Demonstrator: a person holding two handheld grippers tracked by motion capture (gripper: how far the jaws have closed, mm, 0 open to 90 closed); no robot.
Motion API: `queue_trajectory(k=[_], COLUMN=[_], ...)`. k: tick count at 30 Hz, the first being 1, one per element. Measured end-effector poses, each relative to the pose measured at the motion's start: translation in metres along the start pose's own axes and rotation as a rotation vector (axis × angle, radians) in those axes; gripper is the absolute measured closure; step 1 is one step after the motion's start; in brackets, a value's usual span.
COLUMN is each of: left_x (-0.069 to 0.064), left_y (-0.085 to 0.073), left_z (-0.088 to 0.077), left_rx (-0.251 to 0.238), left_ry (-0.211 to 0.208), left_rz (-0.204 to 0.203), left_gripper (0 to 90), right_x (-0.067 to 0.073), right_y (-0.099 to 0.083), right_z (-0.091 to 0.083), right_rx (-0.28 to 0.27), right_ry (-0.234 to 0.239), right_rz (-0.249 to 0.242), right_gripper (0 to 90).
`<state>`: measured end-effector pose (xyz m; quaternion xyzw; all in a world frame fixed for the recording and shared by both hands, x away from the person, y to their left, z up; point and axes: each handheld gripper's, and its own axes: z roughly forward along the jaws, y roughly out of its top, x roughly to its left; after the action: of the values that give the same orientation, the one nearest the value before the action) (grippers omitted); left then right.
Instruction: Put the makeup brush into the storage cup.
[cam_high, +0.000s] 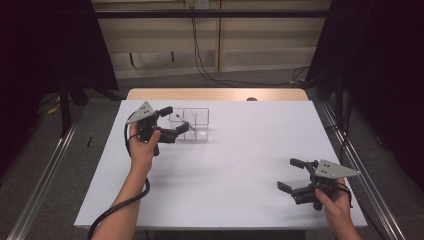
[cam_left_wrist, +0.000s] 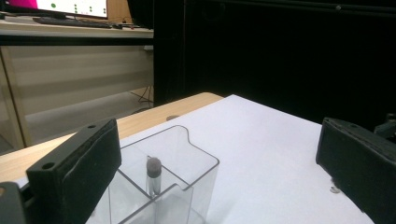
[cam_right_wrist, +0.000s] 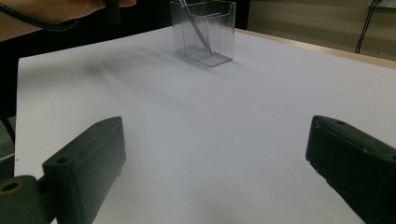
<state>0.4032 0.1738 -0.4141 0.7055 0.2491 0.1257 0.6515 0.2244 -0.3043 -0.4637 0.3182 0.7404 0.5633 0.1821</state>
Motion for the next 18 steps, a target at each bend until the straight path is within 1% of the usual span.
queue_trajectory(k=[2, 4, 6, 8, 9, 10, 13, 15, 17, 18], left_x=[-0.001, 0.0, 0.0, 0.0, 0.0, 0.0, -0.001, -0.002, -0.002, -0.002], left_y=[-0.001, -0.002, -0.004, -0.005, -0.006, -0.006, -0.009, -0.01, -0.012, -0.013], left_z=[-0.001, -0.003, -0.005, -0.007, -0.008, -0.009, -0.012, -0.014, -0.016, -0.017], left_rx=[0.003, -0.005, 0.002, -0.004, -0.003, 0.004, 0.001, 0.006, 0.006, 0.005], left_ry=[-0.007, -0.015, -0.01, -0.017, -0.017, -0.019, -0.021, -0.02, -0.027, -0.023], left_rz=[0.002, -0.001, 0.001, -0.005, 0.002, 0.001, -0.001, 0.002, 0.005, 0.007], left_gripper=[0.0, 0.0, 0.0, 0.0, 0.1, 0.1, 0.2, 0.3, 0.3, 0.3], right_x=[0.0, 0.0, 0.0, 0.0, 0.0, 0.0, 0.0, 0.0, 0.0, 0.0], right_y=[0.0, 0.0, 0.0, 0.0, 0.0, 0.0, 0.0, 0.0, 0.0, 0.0], right_z=[0.0, 0.0, 0.0, 0.0, -0.001, -0.001, 0.0, 0.0, 0.001, 0.001], right_rx=[0.0, 0.0, -0.001, 0.0, -0.001, 0.0, 0.0, 0.002, 0.003, 0.002], right_ry=[0.0, -0.002, -0.001, -0.002, -0.002, -0.003, -0.003, -0.001, 0.0, -0.001], right_rz=[0.0, 0.0, 0.0, 0.001, 0.002, 0.002, 0.002, 0.0, -0.001, -0.001], right_gripper=[4.6, 4.6, 4.6, 4.6, 4.6, 4.6, 4.6, 4.6, 4.6, 4.6])
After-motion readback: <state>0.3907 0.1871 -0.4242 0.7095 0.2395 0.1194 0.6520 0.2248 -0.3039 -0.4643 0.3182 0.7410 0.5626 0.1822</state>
